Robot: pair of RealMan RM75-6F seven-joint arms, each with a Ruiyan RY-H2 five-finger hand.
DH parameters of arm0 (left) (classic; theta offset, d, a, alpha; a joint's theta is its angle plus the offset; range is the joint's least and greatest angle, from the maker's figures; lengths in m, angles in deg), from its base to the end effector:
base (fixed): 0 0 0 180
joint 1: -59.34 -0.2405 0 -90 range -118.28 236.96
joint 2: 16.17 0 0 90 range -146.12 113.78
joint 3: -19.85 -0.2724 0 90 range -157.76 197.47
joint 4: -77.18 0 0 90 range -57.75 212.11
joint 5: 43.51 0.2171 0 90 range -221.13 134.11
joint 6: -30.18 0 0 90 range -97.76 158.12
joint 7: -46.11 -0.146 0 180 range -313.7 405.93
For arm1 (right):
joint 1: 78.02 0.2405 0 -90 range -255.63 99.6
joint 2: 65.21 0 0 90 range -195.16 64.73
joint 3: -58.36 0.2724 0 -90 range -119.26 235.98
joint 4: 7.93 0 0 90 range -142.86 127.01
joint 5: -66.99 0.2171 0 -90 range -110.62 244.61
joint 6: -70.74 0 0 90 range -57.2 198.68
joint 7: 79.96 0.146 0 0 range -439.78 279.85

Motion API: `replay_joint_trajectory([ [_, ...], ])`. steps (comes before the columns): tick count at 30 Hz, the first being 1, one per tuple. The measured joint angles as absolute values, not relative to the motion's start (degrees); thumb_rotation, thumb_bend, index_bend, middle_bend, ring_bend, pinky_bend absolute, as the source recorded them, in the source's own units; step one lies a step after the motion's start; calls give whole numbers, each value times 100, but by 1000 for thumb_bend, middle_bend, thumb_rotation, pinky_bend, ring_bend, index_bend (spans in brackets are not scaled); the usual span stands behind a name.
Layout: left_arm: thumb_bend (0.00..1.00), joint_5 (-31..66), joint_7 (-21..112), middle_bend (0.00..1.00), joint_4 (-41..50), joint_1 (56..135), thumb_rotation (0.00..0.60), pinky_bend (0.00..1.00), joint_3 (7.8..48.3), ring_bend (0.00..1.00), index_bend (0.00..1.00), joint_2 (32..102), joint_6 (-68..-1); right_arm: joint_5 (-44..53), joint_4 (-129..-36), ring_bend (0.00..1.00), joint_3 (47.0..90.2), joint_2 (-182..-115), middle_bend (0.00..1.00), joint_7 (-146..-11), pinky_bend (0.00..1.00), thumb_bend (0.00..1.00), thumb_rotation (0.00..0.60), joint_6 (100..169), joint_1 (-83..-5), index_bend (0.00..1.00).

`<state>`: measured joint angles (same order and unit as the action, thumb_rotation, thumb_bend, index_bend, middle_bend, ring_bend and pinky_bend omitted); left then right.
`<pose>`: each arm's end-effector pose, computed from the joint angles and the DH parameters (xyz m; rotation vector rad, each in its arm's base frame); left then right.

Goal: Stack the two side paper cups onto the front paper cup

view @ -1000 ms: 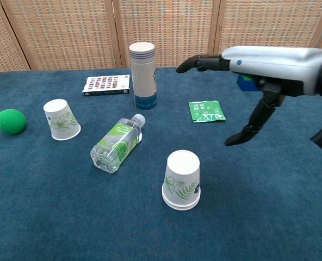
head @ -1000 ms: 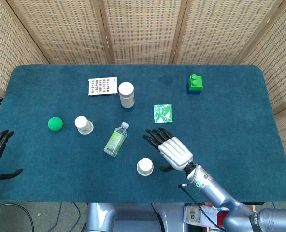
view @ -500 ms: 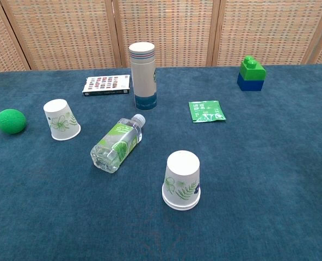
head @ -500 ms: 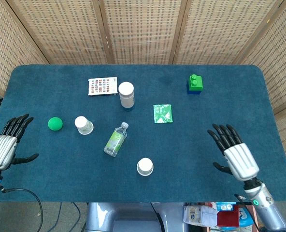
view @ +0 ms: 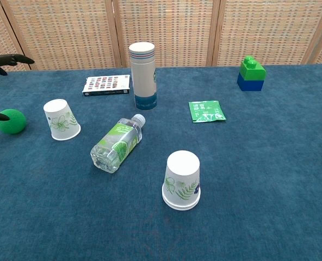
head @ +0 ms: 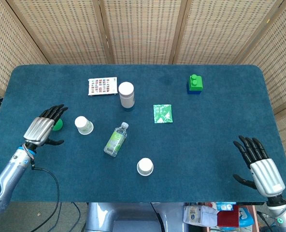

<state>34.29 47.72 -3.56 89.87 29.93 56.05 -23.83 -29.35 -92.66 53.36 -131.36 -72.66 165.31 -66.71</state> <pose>-0.2707 0.3516 0.0888 -1.7226 -0.9736 -0.8651 -0.3085 -0.1903 0.1525 1.5853 -0.7707 1.1281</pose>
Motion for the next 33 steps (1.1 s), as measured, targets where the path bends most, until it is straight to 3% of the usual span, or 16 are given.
replay_joint_trajectory([
  [2,171,3259,4685,118,-108,9170,600,281,3059,196,37,5853,-2219,-2932,-9245,0,5378,-13133,0,-7225,0,0,600,16506,-6684,0],
  [6,171,3078,4559,171,222,9441,600,328,3124,243,123,6201,-1995,-2909,-9192,0,5428,-13141,0,-7199,0,0,600,16414,-6696,0],
  [19,205,2173,3911,295,881,9851,600,373,3253,337,262,6811,-1629,-2943,-9183,0,5564,-13158,0,-7191,0,0,600,16243,-6734,0],
  [33,258,2065,3798,461,1192,10046,600,465,3227,465,424,7142,-1679,-2960,-9139,0,5680,-13174,0,-7139,0,0,600,16161,-6778,0],
])
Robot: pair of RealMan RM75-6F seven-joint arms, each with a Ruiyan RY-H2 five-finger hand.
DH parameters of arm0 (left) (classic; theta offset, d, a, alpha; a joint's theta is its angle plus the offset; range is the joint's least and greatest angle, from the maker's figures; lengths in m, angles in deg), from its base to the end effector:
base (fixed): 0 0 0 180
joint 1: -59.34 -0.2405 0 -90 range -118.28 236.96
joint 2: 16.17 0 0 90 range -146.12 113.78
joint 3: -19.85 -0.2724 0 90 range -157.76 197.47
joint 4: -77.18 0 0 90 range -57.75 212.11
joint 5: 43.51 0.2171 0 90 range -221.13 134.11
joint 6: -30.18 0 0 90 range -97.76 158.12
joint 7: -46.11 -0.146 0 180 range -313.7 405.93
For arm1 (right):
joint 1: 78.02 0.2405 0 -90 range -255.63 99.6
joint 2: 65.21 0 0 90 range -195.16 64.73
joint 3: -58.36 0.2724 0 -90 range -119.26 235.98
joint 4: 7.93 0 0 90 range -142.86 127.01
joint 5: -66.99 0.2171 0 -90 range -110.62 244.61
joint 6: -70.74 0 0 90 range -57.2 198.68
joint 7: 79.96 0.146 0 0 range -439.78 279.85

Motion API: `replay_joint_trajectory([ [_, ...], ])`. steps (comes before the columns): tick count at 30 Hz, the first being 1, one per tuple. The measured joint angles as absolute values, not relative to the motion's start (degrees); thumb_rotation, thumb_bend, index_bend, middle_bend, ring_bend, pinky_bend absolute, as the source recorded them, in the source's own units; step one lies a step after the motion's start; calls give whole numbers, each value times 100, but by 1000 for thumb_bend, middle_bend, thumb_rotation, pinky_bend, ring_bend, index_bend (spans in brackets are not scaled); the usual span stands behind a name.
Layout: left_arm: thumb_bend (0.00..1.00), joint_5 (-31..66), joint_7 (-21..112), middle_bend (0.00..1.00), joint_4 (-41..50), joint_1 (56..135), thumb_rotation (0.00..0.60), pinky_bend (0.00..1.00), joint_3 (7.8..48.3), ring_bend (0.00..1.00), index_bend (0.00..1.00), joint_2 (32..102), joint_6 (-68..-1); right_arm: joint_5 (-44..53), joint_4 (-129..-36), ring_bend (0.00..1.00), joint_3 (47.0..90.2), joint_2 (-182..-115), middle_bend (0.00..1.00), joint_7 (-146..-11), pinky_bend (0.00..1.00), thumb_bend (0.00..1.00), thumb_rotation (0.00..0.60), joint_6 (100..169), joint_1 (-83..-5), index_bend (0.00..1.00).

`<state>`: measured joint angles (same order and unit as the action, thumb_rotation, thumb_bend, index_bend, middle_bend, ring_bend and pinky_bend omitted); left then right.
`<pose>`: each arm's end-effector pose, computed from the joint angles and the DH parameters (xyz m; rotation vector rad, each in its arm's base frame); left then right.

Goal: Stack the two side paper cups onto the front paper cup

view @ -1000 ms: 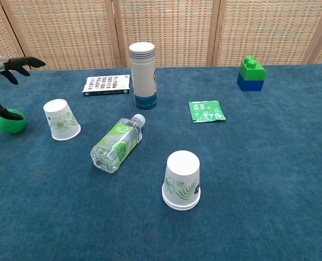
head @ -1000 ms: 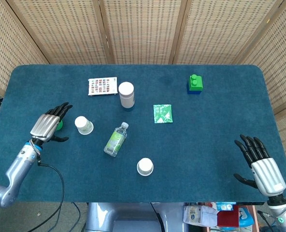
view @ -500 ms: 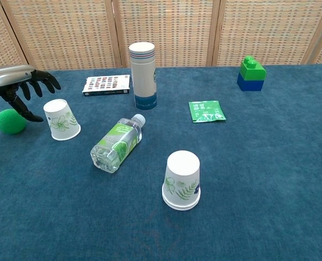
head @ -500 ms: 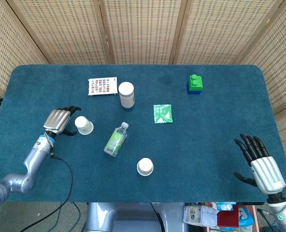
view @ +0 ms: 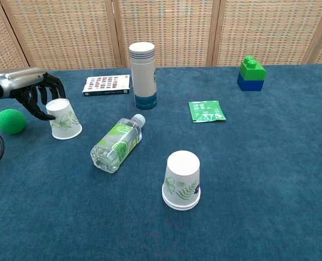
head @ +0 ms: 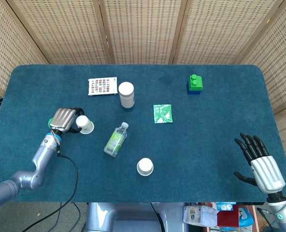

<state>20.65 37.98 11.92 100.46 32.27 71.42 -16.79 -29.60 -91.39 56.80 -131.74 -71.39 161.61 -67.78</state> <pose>-0.2446 0.4146 0.0183 -1.6988 -0.9821 -0.7749 -0.3142 -0.1981 0.1510 1.5785 -0.7891 1.1090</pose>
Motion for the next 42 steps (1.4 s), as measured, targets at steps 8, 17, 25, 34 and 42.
replay_joint_trajectory([
  [8,260,1987,3748,487,1263,10051,600,492,3226,492,448,7246,-1763,-2947,-9122,0,5721,-13157,0,-7068,0,0,600,16153,-6810,0],
  [17,260,2146,3893,487,982,9993,600,492,3275,492,449,7079,-2056,-2955,-9114,0,5751,-13156,0,-7032,0,0,600,16145,-6834,1],
  [25,260,2983,4513,487,-149,9747,600,492,3305,493,452,6353,-2830,-2950,-9124,0,5769,-13193,0,-7088,0,0,600,16086,-6841,6],
  [34,262,4693,5232,487,-1724,9652,600,492,2975,492,453,5376,-3375,-2927,-9160,0,5833,-13210,0,-7163,0,0,600,16127,-6880,10],
  [42,262,5624,5050,487,-2429,10099,600,492,2682,492,455,5394,-3054,-2876,-9163,0,5865,-13229,0,-7217,0,0,600,16102,-6917,9],
])
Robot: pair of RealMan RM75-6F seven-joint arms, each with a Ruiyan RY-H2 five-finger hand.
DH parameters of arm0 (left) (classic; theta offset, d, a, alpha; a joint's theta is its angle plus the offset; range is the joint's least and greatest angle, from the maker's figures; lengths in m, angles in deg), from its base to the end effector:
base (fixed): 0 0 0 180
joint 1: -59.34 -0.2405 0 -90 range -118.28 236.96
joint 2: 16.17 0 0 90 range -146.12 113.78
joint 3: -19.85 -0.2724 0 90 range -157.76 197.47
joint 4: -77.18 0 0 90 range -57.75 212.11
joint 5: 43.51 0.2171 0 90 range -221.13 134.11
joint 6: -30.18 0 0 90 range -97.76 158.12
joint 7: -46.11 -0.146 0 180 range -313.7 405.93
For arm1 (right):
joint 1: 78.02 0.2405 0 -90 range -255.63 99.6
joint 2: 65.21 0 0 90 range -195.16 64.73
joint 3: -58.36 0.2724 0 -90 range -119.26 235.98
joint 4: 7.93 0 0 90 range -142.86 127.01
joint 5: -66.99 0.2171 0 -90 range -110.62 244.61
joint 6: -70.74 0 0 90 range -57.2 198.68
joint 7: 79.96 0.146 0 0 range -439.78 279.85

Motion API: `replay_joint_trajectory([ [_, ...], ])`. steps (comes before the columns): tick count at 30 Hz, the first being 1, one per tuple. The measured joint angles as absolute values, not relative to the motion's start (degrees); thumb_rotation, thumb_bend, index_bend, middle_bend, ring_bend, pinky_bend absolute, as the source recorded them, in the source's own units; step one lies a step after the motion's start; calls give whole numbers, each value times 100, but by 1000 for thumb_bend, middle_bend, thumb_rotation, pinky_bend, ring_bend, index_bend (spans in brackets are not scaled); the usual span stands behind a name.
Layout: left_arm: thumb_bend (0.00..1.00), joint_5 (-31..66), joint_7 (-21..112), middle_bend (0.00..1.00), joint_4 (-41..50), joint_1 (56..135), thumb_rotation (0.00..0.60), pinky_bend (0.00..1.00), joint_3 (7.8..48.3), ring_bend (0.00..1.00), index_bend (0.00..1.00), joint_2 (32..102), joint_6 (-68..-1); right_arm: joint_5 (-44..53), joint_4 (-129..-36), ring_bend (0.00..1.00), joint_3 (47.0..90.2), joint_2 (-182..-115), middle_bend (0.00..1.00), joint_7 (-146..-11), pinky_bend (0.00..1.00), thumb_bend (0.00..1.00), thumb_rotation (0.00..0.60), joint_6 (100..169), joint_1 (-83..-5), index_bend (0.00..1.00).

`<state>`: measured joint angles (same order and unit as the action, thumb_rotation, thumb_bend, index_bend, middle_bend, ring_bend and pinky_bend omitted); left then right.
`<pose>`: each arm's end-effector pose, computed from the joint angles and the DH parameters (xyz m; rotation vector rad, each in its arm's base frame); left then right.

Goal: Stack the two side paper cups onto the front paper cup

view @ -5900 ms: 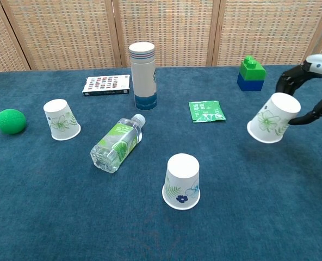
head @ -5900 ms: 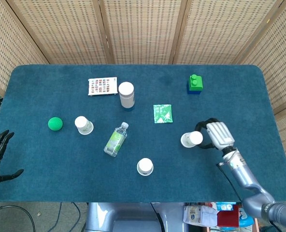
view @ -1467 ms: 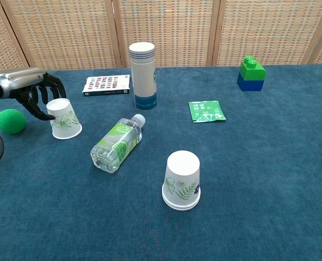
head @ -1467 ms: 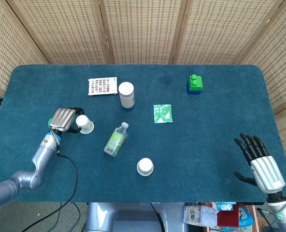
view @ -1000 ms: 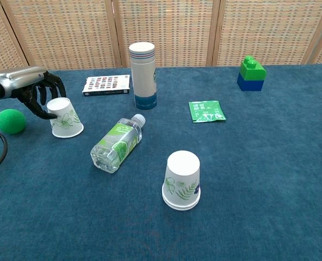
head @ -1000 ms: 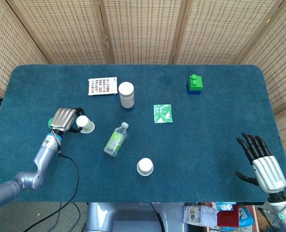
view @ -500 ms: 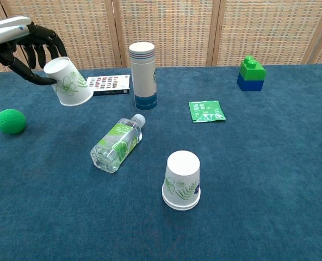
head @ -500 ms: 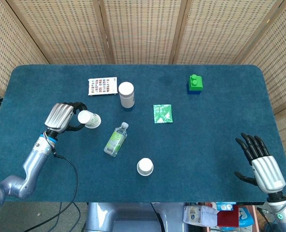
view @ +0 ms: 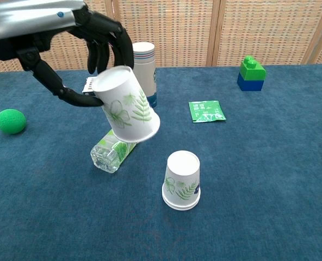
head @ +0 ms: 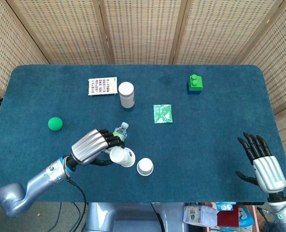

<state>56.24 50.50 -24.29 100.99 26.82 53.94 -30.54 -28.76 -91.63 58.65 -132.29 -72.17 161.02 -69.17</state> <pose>-0.0974 0.2986 0.0609 -2.2088 -0.7043 -1.3829 -0.3169 -0.1975 0.1513 1.5368 -0.7924 1.0986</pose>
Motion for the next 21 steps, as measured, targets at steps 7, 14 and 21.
replay_joint_trajectory([
  [7,262,5058,4427,487,-2426,10503,600,492,2809,493,455,5953,-2439,-2819,-9088,0,5912,-13209,0,-7066,0,0,600,16137,-6956,10],
  [14,262,4651,4022,487,-2352,10685,600,492,2914,493,455,6249,-2233,-2802,-9059,0,5948,-13188,0,-6958,0,0,600,16138,-6958,10],
  [21,262,4222,3794,487,-2239,10858,600,492,2985,492,455,6512,-1991,-2785,-9056,0,5986,-13173,0,-6886,0,0,600,16112,-6947,10],
])
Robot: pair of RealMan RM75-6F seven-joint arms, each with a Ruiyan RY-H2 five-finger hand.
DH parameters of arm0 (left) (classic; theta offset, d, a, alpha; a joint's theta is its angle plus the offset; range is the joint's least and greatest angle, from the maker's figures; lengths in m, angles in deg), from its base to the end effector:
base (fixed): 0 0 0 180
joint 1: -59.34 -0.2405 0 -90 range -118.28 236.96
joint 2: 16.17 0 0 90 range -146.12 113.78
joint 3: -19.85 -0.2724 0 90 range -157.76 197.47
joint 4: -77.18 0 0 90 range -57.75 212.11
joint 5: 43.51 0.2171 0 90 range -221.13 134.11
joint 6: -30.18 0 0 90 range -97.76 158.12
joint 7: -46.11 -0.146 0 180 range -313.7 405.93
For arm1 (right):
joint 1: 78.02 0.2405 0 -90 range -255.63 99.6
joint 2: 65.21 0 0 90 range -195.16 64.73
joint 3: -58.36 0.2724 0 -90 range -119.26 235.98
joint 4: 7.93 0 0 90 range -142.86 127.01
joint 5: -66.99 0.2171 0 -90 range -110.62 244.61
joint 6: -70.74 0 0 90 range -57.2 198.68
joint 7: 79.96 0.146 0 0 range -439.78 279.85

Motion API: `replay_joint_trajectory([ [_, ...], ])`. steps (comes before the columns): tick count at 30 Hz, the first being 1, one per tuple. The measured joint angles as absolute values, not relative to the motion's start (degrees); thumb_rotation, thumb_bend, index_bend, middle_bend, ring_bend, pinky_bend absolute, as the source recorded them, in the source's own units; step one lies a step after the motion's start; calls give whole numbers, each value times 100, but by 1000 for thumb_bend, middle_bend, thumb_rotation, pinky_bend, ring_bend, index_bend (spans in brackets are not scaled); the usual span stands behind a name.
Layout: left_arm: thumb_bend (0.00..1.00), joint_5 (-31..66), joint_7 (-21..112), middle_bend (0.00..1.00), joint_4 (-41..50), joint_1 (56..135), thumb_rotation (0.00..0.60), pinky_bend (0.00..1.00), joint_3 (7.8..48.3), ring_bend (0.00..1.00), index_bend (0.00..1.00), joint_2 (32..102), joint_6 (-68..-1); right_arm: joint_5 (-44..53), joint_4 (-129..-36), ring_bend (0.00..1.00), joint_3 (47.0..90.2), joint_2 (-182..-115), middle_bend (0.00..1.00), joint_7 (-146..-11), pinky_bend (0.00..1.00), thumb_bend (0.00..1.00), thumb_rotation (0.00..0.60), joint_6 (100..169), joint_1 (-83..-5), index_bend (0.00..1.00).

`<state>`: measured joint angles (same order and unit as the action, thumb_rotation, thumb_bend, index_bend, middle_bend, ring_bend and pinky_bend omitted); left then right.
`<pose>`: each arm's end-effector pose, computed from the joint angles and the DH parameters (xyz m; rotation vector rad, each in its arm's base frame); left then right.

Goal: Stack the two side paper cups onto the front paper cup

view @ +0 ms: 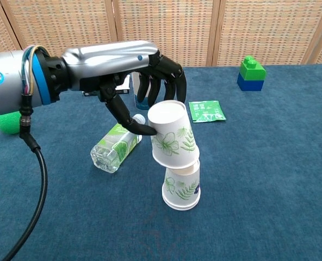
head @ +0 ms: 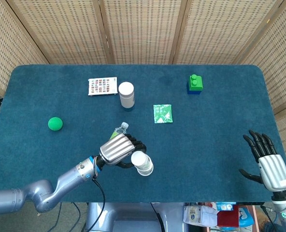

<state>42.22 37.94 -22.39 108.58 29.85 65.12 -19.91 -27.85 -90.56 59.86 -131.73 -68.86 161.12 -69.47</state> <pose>-0.0520 0.3107 -0.0053 -2.2951 -0.7452 -1.2654 -0.3222 -0.2012 0.1607 1.4999 -0.8100 1.1223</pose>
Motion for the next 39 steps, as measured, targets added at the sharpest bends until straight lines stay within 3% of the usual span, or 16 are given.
replay_joint_trajectory([
  [13,261,3901,3355,485,-2243,11014,600,489,2915,492,455,6759,-1944,-2800,-9084,0,6005,-13154,0,-6896,0,0,600,16142,-6980,9],
  [16,262,3860,3220,434,-2253,11035,600,400,2882,434,453,6760,-1910,-2799,-9088,0,6009,-13149,0,-6891,0,0,600,16138,-6984,9],
  [18,262,3777,3104,309,-2287,11051,600,299,2858,298,377,6755,-1872,-2800,-9091,0,6015,-13144,0,-6884,0,0,600,16145,-6988,10],
  [21,260,3706,2919,41,-2322,11060,600,114,2826,43,78,6768,-1887,-2804,-9094,0,6017,-13141,0,-6880,0,0,600,16145,-6991,10],
  [22,257,3705,2874,4,-2329,11057,600,57,2816,6,17,6779,-1929,-2806,-9093,0,6016,-13141,0,-6880,0,0,600,16143,-6992,10],
  [25,246,3727,2858,0,-2355,11037,600,0,2813,0,0,6780,-2052,-2820,-9093,0,6014,-13144,0,-6884,0,0,600,16142,-6993,10],
  [33,243,3814,3123,0,-2508,10871,600,0,2813,0,0,6503,-2354,-2877,-9118,0,5998,-13146,0,-6934,0,0,600,16165,-7005,9],
  [39,194,3781,3450,0,-2667,10326,600,0,2735,0,0,6017,-3035,-2867,-9146,0,5991,-13143,0,-7038,0,0,600,16163,-7031,9],
])
